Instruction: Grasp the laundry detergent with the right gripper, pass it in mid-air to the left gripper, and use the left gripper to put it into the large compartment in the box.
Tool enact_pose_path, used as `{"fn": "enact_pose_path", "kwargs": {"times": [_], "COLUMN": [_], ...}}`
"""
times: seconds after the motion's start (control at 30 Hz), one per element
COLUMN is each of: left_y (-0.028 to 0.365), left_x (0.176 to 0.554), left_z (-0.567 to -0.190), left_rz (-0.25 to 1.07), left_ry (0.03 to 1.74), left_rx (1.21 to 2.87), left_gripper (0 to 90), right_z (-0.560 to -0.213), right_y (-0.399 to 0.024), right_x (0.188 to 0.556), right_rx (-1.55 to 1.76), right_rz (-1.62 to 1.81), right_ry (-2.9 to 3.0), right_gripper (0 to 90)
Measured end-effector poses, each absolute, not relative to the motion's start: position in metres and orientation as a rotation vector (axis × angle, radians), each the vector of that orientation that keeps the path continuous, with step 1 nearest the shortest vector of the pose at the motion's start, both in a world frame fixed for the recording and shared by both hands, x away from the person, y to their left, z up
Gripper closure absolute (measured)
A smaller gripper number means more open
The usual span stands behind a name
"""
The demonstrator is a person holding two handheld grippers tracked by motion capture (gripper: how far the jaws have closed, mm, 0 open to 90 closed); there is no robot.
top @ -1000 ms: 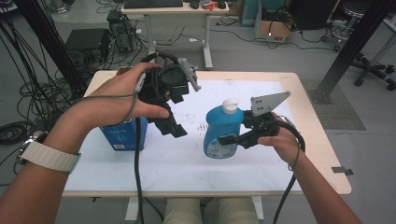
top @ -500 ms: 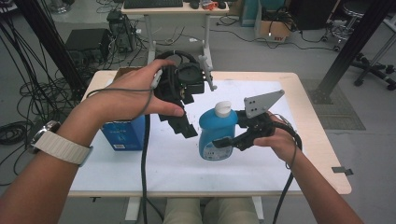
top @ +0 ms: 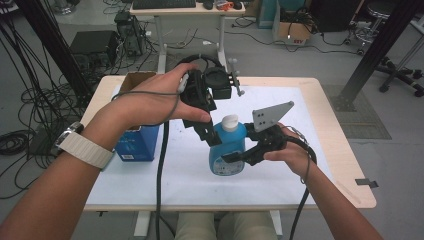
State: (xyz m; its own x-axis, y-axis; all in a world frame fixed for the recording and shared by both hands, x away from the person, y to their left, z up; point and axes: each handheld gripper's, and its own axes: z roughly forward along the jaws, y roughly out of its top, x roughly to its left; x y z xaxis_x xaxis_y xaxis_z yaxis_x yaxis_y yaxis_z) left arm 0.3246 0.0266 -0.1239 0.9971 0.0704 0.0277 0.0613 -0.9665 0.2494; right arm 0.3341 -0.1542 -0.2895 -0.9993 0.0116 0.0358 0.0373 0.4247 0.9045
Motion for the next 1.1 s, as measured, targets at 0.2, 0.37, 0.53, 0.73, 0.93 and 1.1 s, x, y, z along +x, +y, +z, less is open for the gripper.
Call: {"fn": "enact_pose_path", "kwargs": {"times": [0.2,0.37,0.53,0.73,0.93,1.1], "left_y": [0.023,0.020,0.018,0.017,0.016,0.014], "left_x": [0.327,0.329,0.332,0.334,0.335,0.336], "left_z": [-0.126,-0.127,-0.128,-0.130,-0.132,-0.133], "left_rz": [0.046,0.048,0.050,0.051,0.051,0.051], "left_ry": [0.106,0.107,0.116,0.123,0.128,0.127], "left_rx": [2.880,2.882,2.879,2.881,2.882,2.882], "left_gripper": [9.1,9.1,9.1,9.1,9.1,9.1], "right_z": [-0.290,-0.292,-0.293,-0.293,-0.294,-0.294], "right_y": [-0.152,-0.151,-0.149,-0.149,-0.149,-0.148], "right_x": [0.333,0.334,0.334,0.335,0.336,0.335], "right_rx": [-0.049,-0.055,-0.054,-0.054,-0.071,-0.067], "right_rz": [-1.665,-1.660,-1.658,-1.661,-1.653,-1.651], "right_ry": [-2.630,-2.637,-2.633,-2.642,-2.648,-2.648], "right_gripper": [43.3,43.3,43.3,43.3,43.3,43.3]}}
